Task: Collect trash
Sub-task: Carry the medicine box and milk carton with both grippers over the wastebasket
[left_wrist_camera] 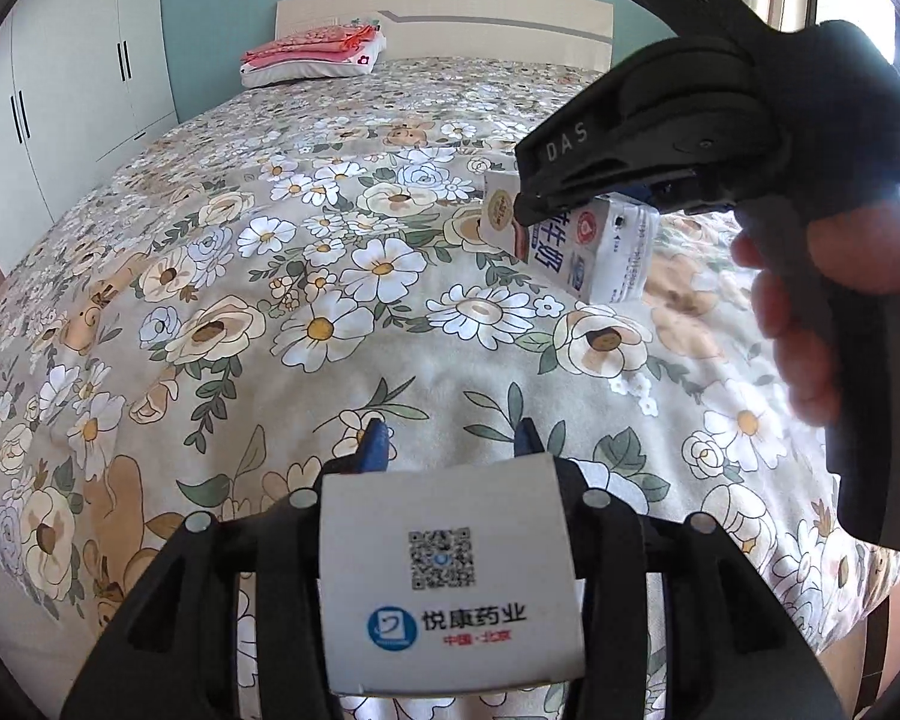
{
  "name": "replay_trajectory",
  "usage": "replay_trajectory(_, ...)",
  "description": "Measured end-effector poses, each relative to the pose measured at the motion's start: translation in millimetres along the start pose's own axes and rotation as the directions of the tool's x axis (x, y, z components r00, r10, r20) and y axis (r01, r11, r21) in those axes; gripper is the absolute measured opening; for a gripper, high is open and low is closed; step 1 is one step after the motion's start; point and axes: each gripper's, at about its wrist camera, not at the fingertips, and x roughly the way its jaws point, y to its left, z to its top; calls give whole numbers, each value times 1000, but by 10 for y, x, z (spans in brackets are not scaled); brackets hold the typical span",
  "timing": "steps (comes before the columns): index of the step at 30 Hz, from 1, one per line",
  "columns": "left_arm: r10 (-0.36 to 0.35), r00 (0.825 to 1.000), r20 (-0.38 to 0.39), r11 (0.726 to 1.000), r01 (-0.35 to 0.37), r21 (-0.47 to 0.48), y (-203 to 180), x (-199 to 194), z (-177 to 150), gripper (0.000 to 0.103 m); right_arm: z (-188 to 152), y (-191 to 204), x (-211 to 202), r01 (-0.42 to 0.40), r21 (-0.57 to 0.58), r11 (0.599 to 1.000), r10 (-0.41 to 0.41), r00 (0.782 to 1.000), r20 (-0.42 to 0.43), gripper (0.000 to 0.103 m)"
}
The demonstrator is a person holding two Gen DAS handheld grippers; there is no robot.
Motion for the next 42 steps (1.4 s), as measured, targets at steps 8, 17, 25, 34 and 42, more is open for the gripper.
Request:
replay_trajectory(8, 9, 999, 35, 1000, -8, -6, 3, -500, -89, 46, -255, 60, -592, -16, 17, 1000, 15, 998, 54, 36)
replay_trajectory(17, 12, 993, 117, 1000, -13, 9, -57, -1284, -12, 46, -563, 99, -1656, -32, 34, 999, 26, 986, 167, 36)
replay_trajectory(25, -34, 980, 195, 999, 33, 12, -38, -2031, 28, 46, -989, 159, -2608, -33, 39, 999, 21, 961, 275, 36)
replay_trajectory(34, -62, 969, 240, 998, 55, 38, -32, -2548, -233, 46, -1631, 189, -3398, -34, 16, 999, 26, 930, 366, 36)
replay_trajectory(42, -93, 967, 235, 993, 73, 91, -82, -2726, -577, 46, -2299, 280, -3616, -44, -14, 999, 46, 922, 383, 36)
